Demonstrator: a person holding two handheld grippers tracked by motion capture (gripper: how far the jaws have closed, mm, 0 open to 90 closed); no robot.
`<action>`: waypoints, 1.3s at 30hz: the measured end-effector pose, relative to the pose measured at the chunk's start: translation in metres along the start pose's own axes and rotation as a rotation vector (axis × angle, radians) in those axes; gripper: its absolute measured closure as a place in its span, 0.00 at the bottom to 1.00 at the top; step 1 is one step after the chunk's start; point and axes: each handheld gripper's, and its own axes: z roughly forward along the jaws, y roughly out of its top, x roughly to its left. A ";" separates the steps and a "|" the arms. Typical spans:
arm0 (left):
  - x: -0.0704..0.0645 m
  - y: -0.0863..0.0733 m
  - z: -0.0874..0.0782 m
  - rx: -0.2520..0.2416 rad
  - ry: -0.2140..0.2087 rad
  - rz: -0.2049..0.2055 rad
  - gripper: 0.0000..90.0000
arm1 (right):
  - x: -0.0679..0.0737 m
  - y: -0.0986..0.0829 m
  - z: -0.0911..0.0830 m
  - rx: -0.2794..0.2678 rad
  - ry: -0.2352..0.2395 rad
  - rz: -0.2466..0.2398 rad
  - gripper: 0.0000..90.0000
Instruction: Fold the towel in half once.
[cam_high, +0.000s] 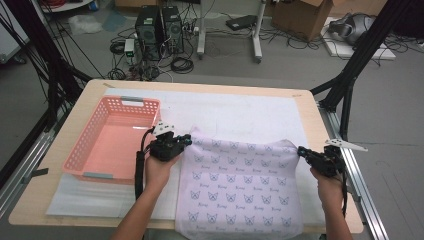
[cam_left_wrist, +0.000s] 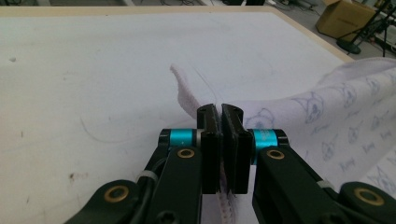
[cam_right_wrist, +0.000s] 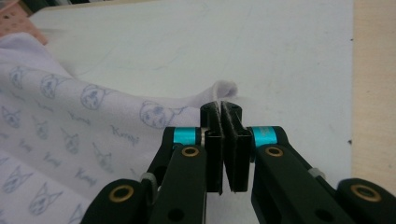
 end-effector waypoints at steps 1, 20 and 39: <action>-0.002 -0.003 -0.003 0.011 -0.006 0.014 0.96 | 0.001 -0.003 -0.002 -0.003 0.003 -0.010 0.97; -0.022 -0.058 -0.041 0.124 -0.080 0.066 0.93 | 0.025 -0.058 -0.049 0.105 0.045 -0.024 0.97; 0.006 -0.051 0.005 0.198 -0.032 -0.035 0.93 | 0.020 -0.029 0.019 0.251 -0.075 -0.105 0.81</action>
